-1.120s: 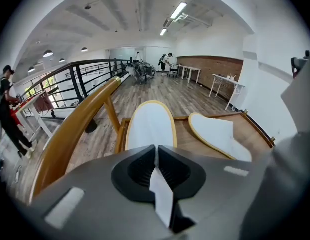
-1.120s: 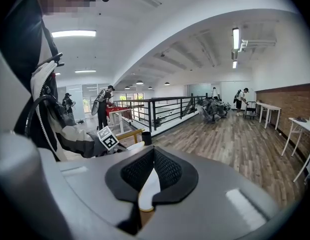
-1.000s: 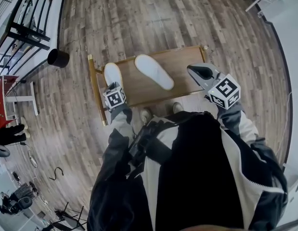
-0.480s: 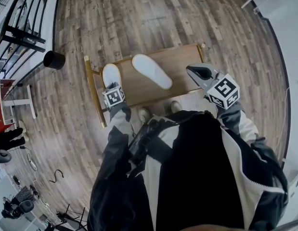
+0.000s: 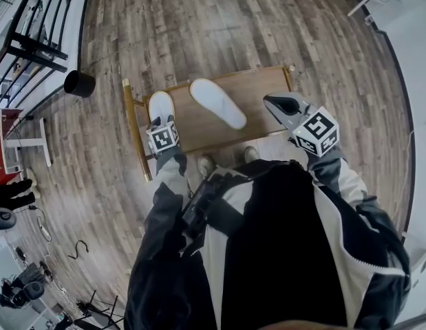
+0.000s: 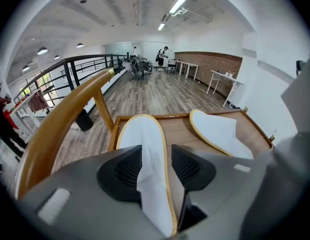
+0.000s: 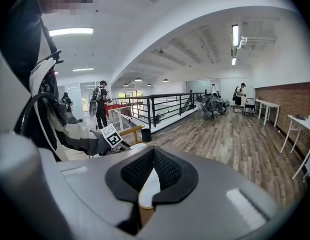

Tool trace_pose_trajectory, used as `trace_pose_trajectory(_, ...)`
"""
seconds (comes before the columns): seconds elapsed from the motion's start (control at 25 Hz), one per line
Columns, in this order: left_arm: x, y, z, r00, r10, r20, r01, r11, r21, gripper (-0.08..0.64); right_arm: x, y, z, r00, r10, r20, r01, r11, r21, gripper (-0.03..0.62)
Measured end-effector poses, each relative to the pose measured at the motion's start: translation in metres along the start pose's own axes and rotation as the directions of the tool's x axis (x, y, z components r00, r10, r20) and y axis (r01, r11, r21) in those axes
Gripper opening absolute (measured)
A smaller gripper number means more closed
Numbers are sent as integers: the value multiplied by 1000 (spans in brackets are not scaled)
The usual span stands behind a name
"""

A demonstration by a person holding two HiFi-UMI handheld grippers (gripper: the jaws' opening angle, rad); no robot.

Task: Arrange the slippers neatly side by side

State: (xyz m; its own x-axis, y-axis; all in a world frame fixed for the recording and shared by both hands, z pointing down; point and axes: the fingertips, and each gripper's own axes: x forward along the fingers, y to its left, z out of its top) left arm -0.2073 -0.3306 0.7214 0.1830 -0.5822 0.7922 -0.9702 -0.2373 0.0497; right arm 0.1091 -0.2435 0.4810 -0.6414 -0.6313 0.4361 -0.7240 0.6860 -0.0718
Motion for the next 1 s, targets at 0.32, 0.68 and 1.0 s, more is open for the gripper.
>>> trace_pose_trajectory(0.32,-86,-49,114,936,-130,327,123,991,42,64,22,10,6,999,53,6,-53,998,-23,5)
trace_pose_trajectory(0.68,-256,-137,196,629,-441,640,278,897,344,18,27,40,71,988,95,125,-80,990,-119,5)
trace_pose_trajectory(1.0,-301,-148,189,579,-489,652,260,869,421,17,26,57,107,965,85,249,-52,990,-134,5)
